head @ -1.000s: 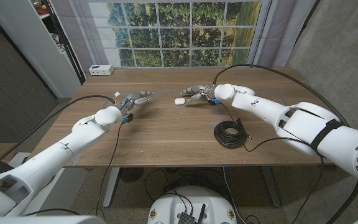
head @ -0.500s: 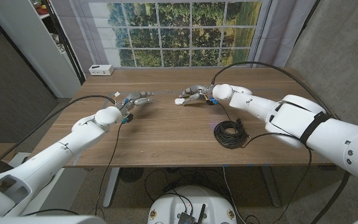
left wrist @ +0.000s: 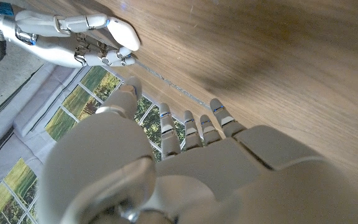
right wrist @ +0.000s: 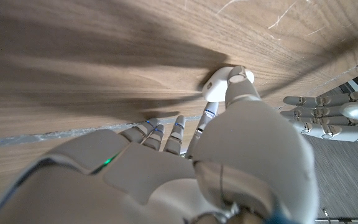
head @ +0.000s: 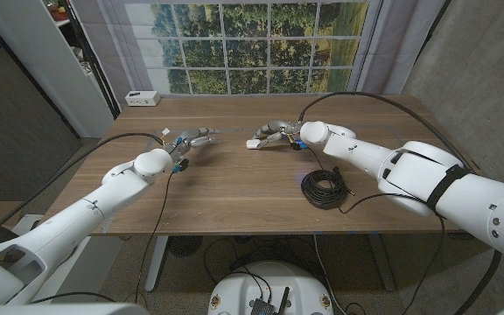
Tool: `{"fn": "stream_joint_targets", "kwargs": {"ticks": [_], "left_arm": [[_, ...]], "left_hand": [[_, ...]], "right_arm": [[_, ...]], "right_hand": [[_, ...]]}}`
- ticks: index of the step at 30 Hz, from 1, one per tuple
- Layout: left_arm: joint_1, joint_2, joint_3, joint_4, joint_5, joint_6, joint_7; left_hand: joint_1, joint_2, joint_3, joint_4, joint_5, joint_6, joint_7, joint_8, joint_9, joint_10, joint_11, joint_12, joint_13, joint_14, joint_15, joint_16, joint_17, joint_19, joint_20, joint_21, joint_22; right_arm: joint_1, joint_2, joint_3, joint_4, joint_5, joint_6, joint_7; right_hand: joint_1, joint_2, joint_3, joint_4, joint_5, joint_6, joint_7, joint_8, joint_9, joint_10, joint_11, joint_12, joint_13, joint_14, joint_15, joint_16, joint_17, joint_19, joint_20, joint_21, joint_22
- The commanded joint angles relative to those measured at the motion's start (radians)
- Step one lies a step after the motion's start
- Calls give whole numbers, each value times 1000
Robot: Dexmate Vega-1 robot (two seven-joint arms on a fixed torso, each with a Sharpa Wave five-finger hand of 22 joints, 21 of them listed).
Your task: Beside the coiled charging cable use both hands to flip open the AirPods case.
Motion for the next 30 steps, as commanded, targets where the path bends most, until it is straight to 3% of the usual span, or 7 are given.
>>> {"fn": "stream_joint_targets", "kwargs": {"ticks": [1,6,11,25,30], "left_arm": [[-33,-10,12,8,23,-40,-27],[-62,-19,20,25,27,-54,-54],[-93,-32,29,54,23,-66,-89],[-143,-71,43,133,-11,-91,-156],[-149,-95,35,172,-45,-137,-175]], "left_hand": [[10,-1,-7,4,-3,9,-3,2,4,-5,5,4,0,-7,2,4,3,8,8,-1,3],[8,-2,-14,6,-3,16,2,3,4,-5,6,5,-1,-11,6,4,3,4,9,-6,3],[-6,-9,-32,13,-3,38,25,7,4,-6,14,6,-4,-18,20,3,4,0,11,-15,4],[-40,-24,-75,26,2,123,102,25,4,-12,34,7,-14,-30,37,5,6,2,23,-34,5],[-47,-25,-84,28,3,152,111,32,4,-10,37,8,-17,-30,42,6,6,6,27,-37,6]], "right_arm": [[-97,-110,63,-236,12,-26,-66],[-152,-164,99,-365,-6,-22,-147],[-182,-183,120,-422,-32,8,-209],[-220,-188,166,-481,-85,87,-331],[-218,-183,168,-476,-104,116,-350]], "right_hand": [[22,4,10,-2,8,22,0,13,13,28,-5,10,-1,28,-128,10,3,52,28,13,3],[34,3,14,-3,6,31,-5,20,26,61,-8,19,0,65,-134,17,3,83,15,17,3],[39,3,15,-4,5,40,-7,26,32,69,-9,20,1,80,-138,19,3,94,12,16,2],[42,0,14,-1,4,25,-12,22,43,71,-11,17,3,90,-140,16,3,103,13,12,2],[42,-1,14,0,4,20,-13,21,46,70,-11,16,4,91,-142,14,3,105,12,11,2]]}}
